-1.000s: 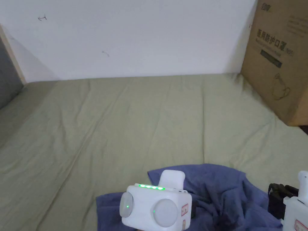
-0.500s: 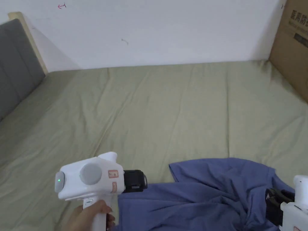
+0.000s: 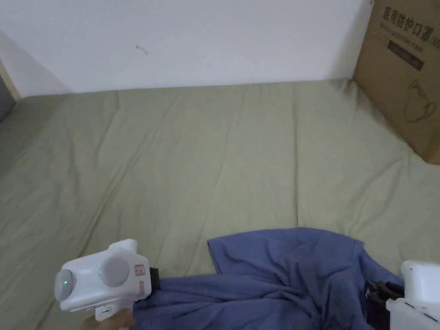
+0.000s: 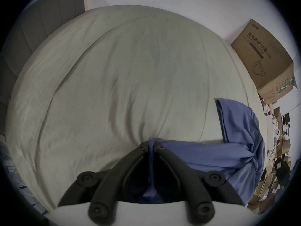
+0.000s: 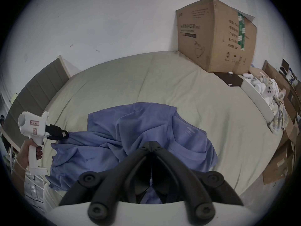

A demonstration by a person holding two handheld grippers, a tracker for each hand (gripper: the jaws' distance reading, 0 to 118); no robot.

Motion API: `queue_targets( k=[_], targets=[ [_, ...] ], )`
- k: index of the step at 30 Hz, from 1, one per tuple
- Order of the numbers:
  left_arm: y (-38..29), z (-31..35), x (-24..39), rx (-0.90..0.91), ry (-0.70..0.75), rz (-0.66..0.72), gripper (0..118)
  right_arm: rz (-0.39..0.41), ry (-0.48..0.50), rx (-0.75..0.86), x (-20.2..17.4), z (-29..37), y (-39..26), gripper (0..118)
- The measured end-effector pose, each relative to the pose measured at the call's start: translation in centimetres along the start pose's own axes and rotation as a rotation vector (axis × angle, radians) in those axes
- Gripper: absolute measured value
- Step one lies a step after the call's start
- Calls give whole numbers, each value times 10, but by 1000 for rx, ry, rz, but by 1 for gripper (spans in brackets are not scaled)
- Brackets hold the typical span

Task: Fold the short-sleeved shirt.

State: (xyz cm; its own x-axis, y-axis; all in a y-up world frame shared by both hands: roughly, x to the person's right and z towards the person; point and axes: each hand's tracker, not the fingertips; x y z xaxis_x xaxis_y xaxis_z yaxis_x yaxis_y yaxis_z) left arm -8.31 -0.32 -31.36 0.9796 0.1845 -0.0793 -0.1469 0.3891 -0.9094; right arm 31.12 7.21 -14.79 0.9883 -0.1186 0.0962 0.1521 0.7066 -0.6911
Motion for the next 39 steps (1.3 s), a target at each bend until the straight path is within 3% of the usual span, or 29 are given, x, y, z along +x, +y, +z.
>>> queue_targets(
  k=[1, 3, 5, 7, 8, 9, 11, 12, 15, 18, 20, 22, 24, 26, 27, 31, 39],
  targets=[
    [0, 4, 3, 5, 11, -21, 4, 1, 19, 1, 2, -4, 5, 0],
    [-1, 19, 7, 49, -5, -47, 4, -27, 162, -38, 11, -17, 24, 0],
    [-2, 38, 9, 92, -40, -66, 4, 5, 255, -49, 10, -34, 48, 0],
    [-2, 56, 12, 138, -36, -97, 4, 80, 241, -56, 3, -53, 74, 1],
    [-2, 67, 12, 161, -44, -102, 4, 119, 240, -60, 1, -69, 89, 8],
    [-2, 76, 12, 183, -60, -102, 4, 166, 236, -86, -1, -83, 102, 27],
    [-3, 89, 10, 197, -82, -96, 4, 267, 199, -197, -11, -120, 123, 87],
    [-3, 94, 11, 203, -86, -95, 4, 318, 157, -244, -16, -140, 128, 92],
    [-6, 99, 10, 215, -79, -107, 4, 406, 235, -375, -26, -195, 140, 92],
    [-6, 94, 8, 208, -73, -111, 4, 401, 177, -527, -37, -246, 139, 90],
    [-6, 90, 7, 196, -60, -105, 4, 468, 172, -594, -39, -266, 131, 83],
    [-6, 87, 5, 194, -45, -100, 4, 449, 177, -579, -41, -261, 134, 81],
    [-6, 85, 6, 192, -37, -113, 4, 481, 163, -587, -46, -252, 140, 53],
    [-6, 86, 7, 194, -29, -119, 4, 598, 110, -552, -52, -240, 138, 3],
    [-6, 88, 7, 202, -25, -121, 4, 610, 56, -524, -54, -237, 136, 3],
    [-4, 100, 4, 217, -7, -105, 4, 497, 107, -584, -49, -227, 139, 3],
    [17, 174, -9, 366, 76, -128, 4, 178, 189, -340, 6, -133, 210, 3]
  ],
)
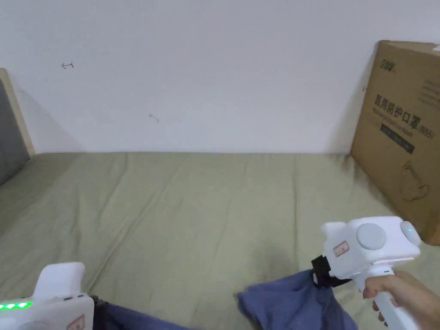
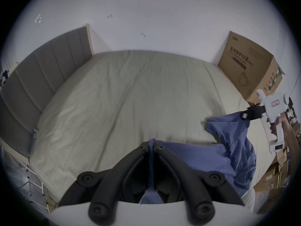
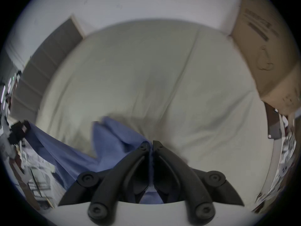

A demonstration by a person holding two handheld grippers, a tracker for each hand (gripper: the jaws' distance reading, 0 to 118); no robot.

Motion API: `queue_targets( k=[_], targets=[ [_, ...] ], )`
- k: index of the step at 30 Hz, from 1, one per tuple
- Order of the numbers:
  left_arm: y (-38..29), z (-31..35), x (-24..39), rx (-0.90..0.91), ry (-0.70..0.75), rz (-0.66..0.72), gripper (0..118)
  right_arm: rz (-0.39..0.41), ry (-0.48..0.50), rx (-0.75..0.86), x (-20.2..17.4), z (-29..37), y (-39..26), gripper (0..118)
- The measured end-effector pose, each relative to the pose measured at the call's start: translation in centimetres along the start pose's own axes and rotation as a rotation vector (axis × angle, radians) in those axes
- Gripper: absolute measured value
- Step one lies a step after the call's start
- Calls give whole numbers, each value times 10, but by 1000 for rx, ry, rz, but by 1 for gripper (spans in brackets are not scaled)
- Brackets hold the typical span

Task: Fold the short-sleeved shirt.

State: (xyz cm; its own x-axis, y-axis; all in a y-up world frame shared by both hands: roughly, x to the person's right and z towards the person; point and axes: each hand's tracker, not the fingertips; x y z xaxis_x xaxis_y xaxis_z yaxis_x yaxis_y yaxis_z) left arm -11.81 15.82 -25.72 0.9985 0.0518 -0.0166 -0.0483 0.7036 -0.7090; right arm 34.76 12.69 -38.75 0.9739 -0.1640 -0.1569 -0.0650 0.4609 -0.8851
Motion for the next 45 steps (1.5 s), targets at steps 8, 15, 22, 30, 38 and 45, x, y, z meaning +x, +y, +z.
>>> queue_targets(
  k=[8, 15, 22, 30, 38, 45],
  targets=[
    [79, 73, -26, 214, 98, 9, 4, -173, -19, 301, 38, 163, 20, 3],
    [170, 131, -26, 366, 108, -5, 4, -270, 80, 512, 26, 270, 63, 3],
    [280, 150, -25, 456, 169, -37, 4, -269, 44, 632, -15, 345, 146, 3],
    [394, 161, -27, 561, 256, -102, 4, -311, 29, 789, -51, 404, 233, 3],
    [438, 179, -16, 702, 342, -99, 4, -245, -9, 849, -64, 428, 256, 3],
    [406, 99, -11, 600, 308, -102, 4, -233, -64, 758, -47, 362, 244, 3]
  ],
)
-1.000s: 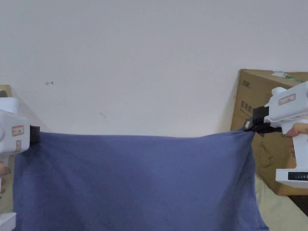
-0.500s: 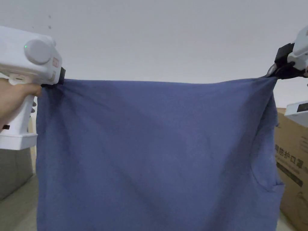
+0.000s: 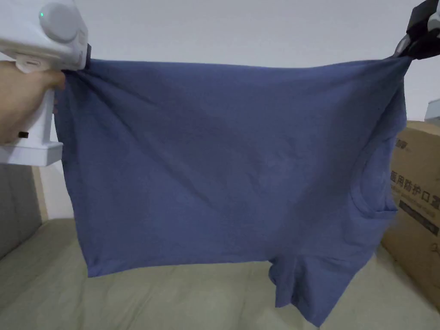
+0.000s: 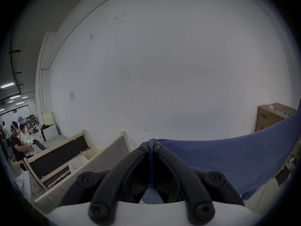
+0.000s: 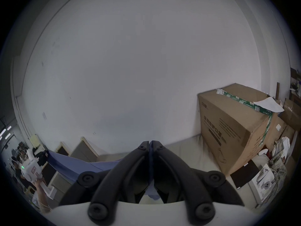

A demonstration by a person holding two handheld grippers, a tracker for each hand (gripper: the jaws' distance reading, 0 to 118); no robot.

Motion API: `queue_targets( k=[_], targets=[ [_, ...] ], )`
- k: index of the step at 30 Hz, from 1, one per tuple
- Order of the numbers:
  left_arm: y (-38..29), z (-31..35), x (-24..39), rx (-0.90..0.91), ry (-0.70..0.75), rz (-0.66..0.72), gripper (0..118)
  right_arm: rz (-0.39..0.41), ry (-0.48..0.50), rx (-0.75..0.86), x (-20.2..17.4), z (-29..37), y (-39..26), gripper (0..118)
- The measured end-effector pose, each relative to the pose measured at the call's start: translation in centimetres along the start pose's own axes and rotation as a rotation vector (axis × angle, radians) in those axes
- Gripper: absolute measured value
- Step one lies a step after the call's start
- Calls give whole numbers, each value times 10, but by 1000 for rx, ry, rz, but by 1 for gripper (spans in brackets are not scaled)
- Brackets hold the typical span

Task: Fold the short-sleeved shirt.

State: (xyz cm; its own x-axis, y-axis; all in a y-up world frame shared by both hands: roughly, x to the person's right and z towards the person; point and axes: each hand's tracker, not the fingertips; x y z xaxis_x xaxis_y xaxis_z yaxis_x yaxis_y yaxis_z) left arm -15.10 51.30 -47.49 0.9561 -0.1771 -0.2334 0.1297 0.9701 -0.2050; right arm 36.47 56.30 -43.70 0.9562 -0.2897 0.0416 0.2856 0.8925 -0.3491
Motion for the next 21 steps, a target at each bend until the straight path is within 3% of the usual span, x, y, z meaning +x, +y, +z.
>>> queue_targets(
  k=[9, 12, 14, 17, 21],
  targets=[
    [-208, -93, 76, -379, -98, -76, 4, -7, -122, -337, 72, -135, -166, 3],
    [-296, -109, 103, -524, -116, -114, 4, -64, -158, -465, 104, -172, -240, 3],
    [-353, -114, 118, -625, -141, -189, 4, -98, -130, -558, 125, -186, -289, 3],
    [-418, -117, 125, -738, -165, -193, 4, -101, -188, -668, 150, -199, -356, 3],
    [-447, -95, 106, -767, -168, -168, 4, -137, -168, -721, 172, -182, -407, 3]
  ],
)
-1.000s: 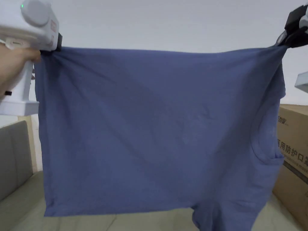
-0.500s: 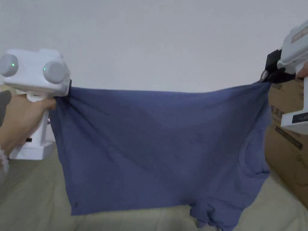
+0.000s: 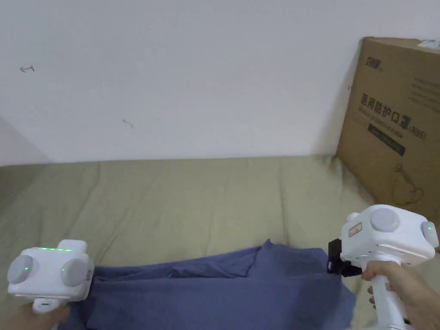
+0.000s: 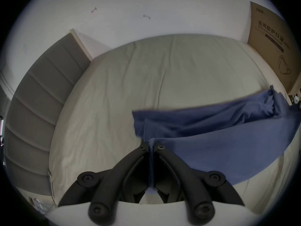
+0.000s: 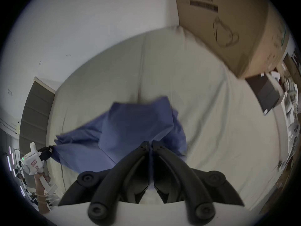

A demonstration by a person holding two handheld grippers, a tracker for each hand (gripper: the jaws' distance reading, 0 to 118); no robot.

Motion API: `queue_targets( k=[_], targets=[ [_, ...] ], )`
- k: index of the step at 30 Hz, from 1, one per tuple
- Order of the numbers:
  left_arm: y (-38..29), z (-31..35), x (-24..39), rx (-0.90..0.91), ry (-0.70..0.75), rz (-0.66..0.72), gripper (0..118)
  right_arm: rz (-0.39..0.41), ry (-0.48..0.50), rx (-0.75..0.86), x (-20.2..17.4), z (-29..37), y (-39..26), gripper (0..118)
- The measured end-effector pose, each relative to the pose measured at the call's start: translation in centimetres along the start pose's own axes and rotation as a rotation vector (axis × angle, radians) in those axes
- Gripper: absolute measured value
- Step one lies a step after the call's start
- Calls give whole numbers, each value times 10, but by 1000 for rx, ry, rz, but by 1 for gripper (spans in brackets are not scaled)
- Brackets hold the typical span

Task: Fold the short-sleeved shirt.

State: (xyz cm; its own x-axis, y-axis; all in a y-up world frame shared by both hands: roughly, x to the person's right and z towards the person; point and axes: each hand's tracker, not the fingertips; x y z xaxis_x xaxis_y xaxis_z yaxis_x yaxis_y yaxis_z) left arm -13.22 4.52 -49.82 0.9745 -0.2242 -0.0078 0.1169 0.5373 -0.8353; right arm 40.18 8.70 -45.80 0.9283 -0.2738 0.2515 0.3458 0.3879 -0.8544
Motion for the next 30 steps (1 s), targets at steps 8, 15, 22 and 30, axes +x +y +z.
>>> queue_targets(
  k=[8, 15, 22, 30],
  targets=[
    [-101, 103, -43, 62, -95, 72, 4, 100, 52, -10, 37, 68, -123, 3],
    [-218, 179, -52, 33, -69, -26, 4, 113, 96, -18, 57, 130, -256, 3],
    [-299, 215, -72, 17, -69, 24, 4, 109, 103, -69, 76, 157, -352, 3],
    [-331, 214, -73, 0, -101, 48, 26, 85, 53, 4, 85, 145, -370, 4]
  ],
)
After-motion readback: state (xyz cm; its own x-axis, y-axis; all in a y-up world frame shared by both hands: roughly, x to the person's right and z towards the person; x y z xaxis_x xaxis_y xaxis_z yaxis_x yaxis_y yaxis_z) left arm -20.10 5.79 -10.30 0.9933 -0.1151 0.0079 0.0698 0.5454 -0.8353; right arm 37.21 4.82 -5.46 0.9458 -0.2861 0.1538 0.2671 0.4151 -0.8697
